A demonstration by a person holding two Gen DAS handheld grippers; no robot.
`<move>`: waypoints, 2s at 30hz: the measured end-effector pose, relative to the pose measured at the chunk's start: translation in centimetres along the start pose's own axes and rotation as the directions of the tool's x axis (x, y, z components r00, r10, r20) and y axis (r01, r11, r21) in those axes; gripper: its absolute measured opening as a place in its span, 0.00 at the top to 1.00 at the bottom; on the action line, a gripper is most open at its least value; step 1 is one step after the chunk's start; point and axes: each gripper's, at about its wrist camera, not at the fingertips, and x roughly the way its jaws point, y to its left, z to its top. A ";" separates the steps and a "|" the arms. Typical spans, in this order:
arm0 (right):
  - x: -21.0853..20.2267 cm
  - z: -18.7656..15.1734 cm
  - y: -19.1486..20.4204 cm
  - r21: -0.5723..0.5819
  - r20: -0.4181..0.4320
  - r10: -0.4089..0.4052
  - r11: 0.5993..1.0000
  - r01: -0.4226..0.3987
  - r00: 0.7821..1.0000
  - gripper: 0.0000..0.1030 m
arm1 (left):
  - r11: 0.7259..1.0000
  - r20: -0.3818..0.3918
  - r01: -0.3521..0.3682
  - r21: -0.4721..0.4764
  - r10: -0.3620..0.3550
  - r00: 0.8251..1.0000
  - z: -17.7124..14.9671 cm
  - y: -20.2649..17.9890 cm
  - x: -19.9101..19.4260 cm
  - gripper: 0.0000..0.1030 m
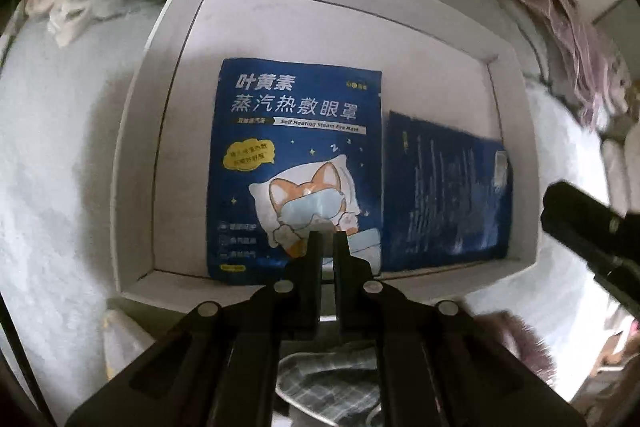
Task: Organize soft objects
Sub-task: 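Push the blue packets flat inside the white box with both grippers, then move the right gripper over the pink glittery sponge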
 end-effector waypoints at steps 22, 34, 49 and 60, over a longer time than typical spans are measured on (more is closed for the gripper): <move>2.2 -0.2 0.3 -0.044 -0.092 -0.077 0.996 0.073 0.993 0.75 | 0.993 0.102 -0.115 0.000 0.114 0.988 3.1 2.0 0.1 0.96; 2.9 -0.5 0.6 -0.064 -0.111 -0.086 0.995 0.080 0.990 0.75 | 0.962 0.139 -0.268 0.055 0.258 0.956 3.7 1.9 0.1 0.96; -0.8 -1.2 2.8 -0.186 -0.081 -0.157 0.973 0.140 0.984 0.75 | 0.998 0.102 -0.051 -0.038 0.054 0.993 -0.2 1.1 -6.7 0.96; -9.1 -5.6 2.0 -0.192 -0.041 -0.140 0.973 0.130 0.989 0.74 | 0.987 0.038 0.002 -0.163 0.004 0.999 -4.6 -3.0 -12.9 0.96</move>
